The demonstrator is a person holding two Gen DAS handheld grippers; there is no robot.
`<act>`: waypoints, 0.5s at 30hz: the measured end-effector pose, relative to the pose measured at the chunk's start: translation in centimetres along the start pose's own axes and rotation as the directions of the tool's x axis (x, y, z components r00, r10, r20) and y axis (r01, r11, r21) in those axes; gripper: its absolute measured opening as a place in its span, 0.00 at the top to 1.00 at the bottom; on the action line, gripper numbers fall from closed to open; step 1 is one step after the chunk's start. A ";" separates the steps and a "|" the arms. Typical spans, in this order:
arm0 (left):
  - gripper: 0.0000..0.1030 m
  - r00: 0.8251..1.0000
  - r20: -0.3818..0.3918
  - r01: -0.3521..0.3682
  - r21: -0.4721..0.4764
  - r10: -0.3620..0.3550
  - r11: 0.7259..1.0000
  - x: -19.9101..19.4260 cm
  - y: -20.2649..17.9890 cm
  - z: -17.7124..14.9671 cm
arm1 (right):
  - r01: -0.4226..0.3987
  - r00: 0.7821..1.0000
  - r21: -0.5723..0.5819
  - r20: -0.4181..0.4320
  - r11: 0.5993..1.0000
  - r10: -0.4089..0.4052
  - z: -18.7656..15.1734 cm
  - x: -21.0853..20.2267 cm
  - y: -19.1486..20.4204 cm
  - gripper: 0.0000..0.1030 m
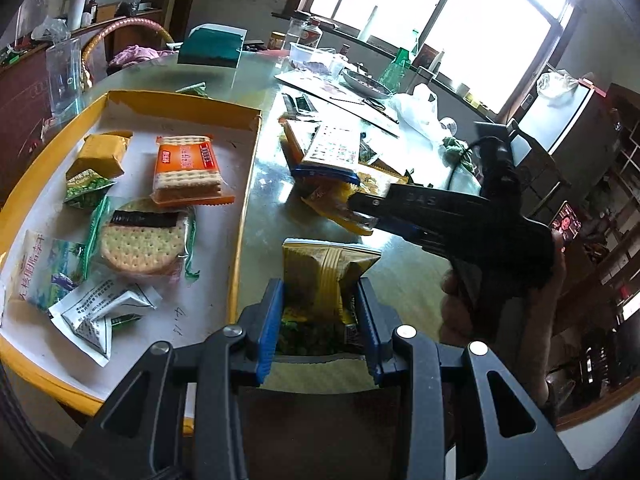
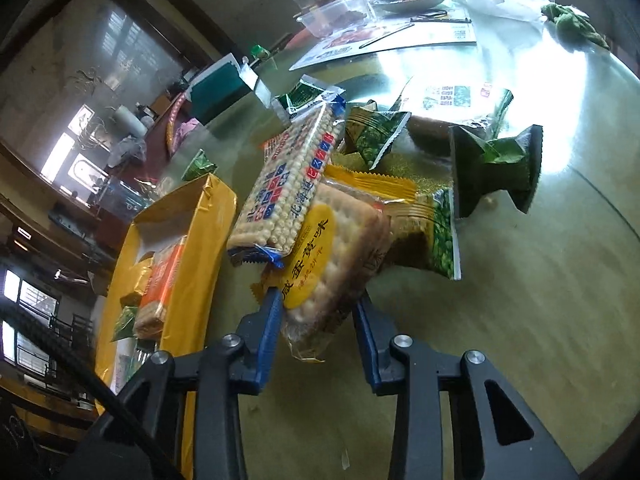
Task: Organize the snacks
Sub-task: 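Grasp the narrow cracker pack with the right tool while the left tool holds the green bag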
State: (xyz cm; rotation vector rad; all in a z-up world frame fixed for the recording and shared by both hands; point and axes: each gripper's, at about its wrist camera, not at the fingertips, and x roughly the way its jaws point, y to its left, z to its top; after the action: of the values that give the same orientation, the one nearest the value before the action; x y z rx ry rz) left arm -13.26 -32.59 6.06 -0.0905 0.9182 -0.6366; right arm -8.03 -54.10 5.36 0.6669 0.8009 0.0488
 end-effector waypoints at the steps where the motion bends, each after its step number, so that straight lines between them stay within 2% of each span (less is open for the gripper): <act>1: 0.63 1.000 0.000 -0.002 0.001 0.002 1.000 0.0 -0.1 0.0 | -0.010 1.000 0.006 0.008 1.000 0.010 -0.2 -0.5 -0.2 0.71; 6: 0.63 1.000 -0.009 -0.003 0.010 0.003 1.000 0.4 -0.6 -0.2 | -0.026 0.997 0.006 0.067 1.000 0.025 -1.9 -3.7 -1.2 0.81; 15: 0.63 1.000 -0.023 -0.005 0.024 0.005 1.000 1.0 -1.3 -0.2 | -0.016 0.995 -0.022 0.096 1.000 0.018 -4.3 -6.4 -1.9 0.83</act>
State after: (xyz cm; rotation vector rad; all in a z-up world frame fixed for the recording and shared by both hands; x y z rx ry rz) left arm -13.60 -34.17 5.70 -0.0595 0.9326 -0.6453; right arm -15.84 -55.13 6.33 0.6518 0.7016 0.0403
